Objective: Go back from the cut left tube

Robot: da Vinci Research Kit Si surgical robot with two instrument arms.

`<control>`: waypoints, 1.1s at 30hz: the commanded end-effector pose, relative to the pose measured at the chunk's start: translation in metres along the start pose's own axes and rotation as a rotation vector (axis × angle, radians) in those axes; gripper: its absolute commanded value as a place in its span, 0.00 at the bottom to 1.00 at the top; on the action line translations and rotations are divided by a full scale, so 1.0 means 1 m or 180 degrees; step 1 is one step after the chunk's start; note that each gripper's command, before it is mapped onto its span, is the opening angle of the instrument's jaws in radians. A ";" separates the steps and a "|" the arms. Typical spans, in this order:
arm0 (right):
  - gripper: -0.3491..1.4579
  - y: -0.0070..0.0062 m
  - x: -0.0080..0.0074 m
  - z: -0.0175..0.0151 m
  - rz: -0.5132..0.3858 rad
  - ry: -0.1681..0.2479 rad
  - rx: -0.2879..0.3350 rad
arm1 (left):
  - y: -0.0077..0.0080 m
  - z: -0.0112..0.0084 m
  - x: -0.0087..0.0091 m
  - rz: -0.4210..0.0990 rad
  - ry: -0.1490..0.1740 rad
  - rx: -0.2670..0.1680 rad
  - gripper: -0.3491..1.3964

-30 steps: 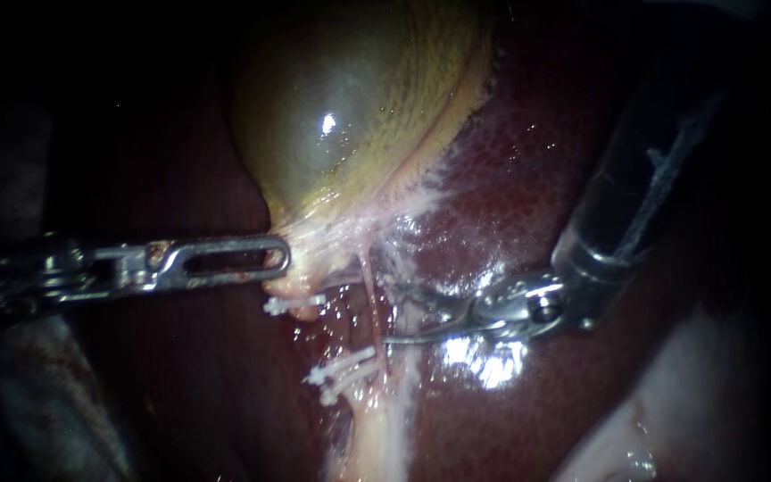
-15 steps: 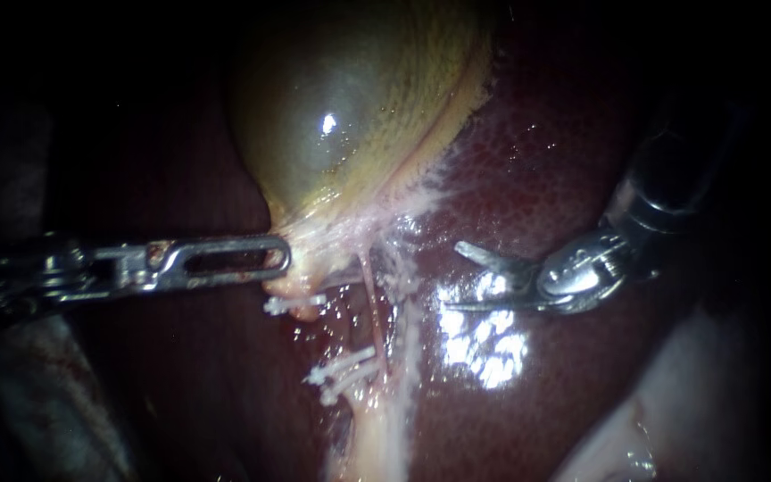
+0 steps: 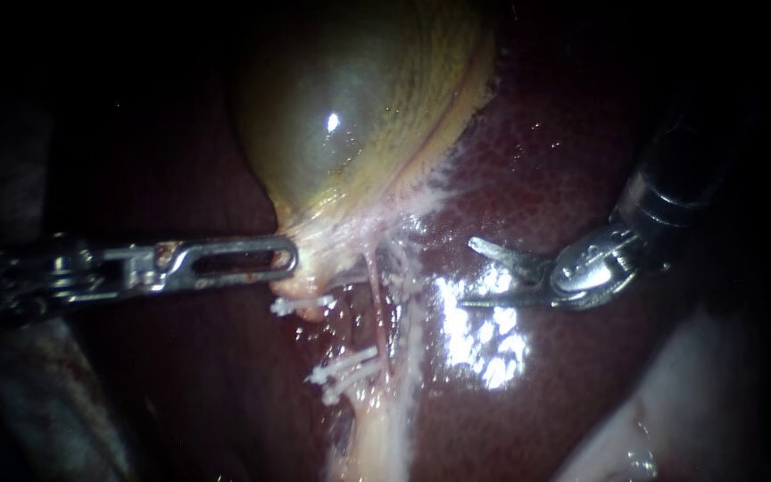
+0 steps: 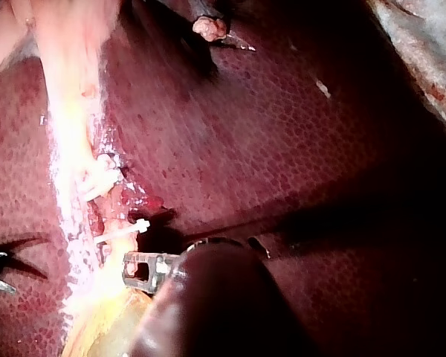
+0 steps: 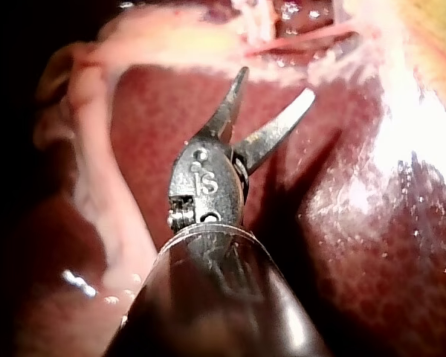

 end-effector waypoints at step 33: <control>0.96 -0.0003 -0.0003 0.0007 -0.0017 0.0000 -0.0018 | 0.0010 0.0067 0.0003 -0.0025 0.0191 -0.0060 0.00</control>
